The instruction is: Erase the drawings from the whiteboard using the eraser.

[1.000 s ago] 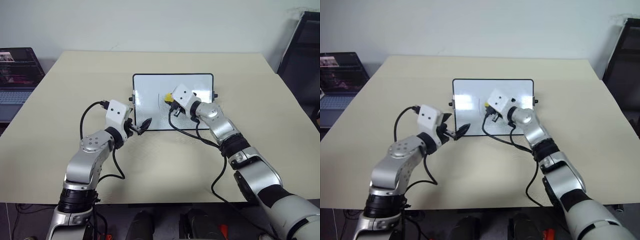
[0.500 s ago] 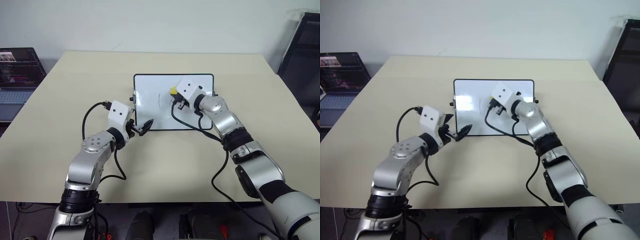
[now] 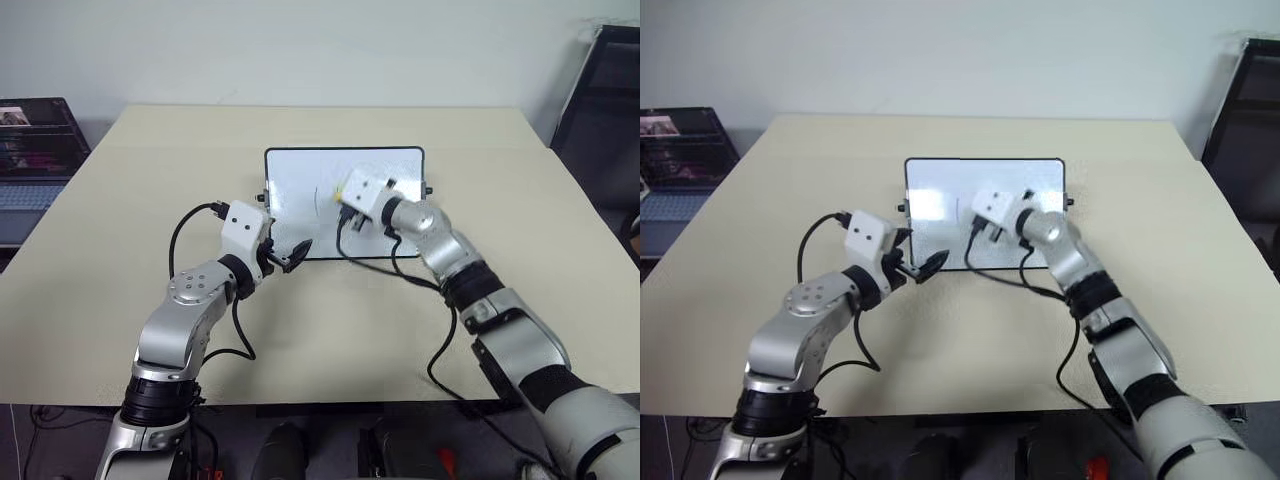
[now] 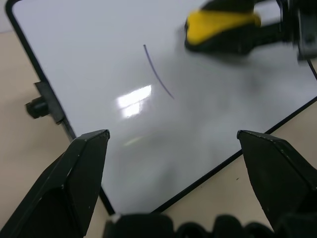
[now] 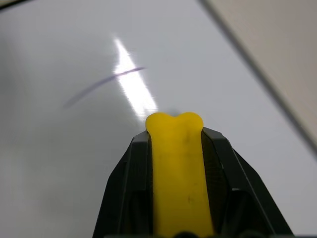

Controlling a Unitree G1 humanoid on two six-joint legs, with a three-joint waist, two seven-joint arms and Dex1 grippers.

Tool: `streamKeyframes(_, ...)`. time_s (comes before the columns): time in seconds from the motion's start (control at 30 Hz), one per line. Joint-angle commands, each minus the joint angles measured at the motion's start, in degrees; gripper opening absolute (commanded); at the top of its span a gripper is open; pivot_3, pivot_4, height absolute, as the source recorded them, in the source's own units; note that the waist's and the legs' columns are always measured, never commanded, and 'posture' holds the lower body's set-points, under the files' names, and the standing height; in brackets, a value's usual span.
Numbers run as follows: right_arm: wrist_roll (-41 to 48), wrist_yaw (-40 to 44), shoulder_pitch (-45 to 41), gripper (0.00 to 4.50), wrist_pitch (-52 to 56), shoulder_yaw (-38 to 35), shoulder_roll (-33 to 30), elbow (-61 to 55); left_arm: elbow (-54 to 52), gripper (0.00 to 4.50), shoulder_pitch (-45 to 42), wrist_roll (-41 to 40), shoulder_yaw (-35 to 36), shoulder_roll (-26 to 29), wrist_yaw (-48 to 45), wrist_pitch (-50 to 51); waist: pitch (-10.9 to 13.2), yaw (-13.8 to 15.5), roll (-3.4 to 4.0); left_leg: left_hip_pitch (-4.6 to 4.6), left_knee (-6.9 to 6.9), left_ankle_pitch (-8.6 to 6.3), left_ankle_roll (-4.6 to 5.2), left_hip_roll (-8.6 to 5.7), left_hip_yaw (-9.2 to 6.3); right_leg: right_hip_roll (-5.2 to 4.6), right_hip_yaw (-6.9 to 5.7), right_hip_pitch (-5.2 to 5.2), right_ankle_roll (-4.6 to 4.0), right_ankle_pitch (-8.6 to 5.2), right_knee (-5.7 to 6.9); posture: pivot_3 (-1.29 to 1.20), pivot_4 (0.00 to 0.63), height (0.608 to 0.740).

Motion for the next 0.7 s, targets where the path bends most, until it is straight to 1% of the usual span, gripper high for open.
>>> streamKeyframes(0.03,0.4,-2.4,-0.6,1.0,-0.2,-2.0,0.0,2.6,-3.4,4.5,0.0,-0.4,0.2,-0.3,0.2,0.0,0.0,-0.1,0.0,-0.02,-0.01,0.0,0.0,0.0,0.03,0.0,0.03,-0.02,0.0,0.0,0.0,0.0,0.15,0.74)
streamKeyframes(0.1,0.7,-1.6,-0.7,1.0,-0.2,-2.0,0.0,3.0,-3.9,4.5,0.3,-0.4,0.0,-0.6,0.3,0.2,0.0,-0.1,0.0,-0.04,-0.04,-0.01,0.01,0.0,0.04,-0.01,0.04,-0.04,0.0,0.0,-0.01,0.0,0.15,0.74)
streamKeyframes(0.23,0.9,7.8,1.9,1.0,1.6,1.1,-0.6,0.2,-3.8,4.5,0.3,-0.3,0.0,-0.7,0.2,0.2,0.0,-0.2,0.0,-0.01,-0.04,-0.01,0.01,0.02,0.02,0.0,0.02,-0.02,0.0,0.0,0.0,0.0,0.15,0.74)
streamKeyframes(0.33,0.2,12.1,4.0,1.0,3.4,2.7,-1.3,-2.7,-3.5,4.5,0.2,-0.3,0.1,-0.7,0.1,0.1,0.0,-0.3,0.0,0.02,-0.04,-0.01,0.01,0.02,0.02,0.0,0.02,0.0,0.0,0.0,0.0,0.0,0.15,0.74)
streamKeyframes(0.47,-1.4,13.7,5.6,1.0,3.9,4.3,-2.2,-5.9,-3.5,4.5,0.1,-0.3,0.0,-0.8,0.0,0.1,0.0,-0.5,0.0,0.04,-0.04,-0.01,0.01,0.03,0.04,0.0,0.03,0.0,0.0,0.0,0.01,0.0,0.15,0.74)
streamKeyframes(0.7,-3.4,13.5,6.2,1.0,2.8,5.8,-3.6,-8.3,-4.2,4.5,-0.2,-0.4,0.0,-0.9,0.2,0.9,0.0,-0.4,0.0,0.03,-0.04,-0.01,0.0,0.02,0.02,0.0,0.02,0.0,0.01,0.0,0.0,0.0,0.15,0.74)
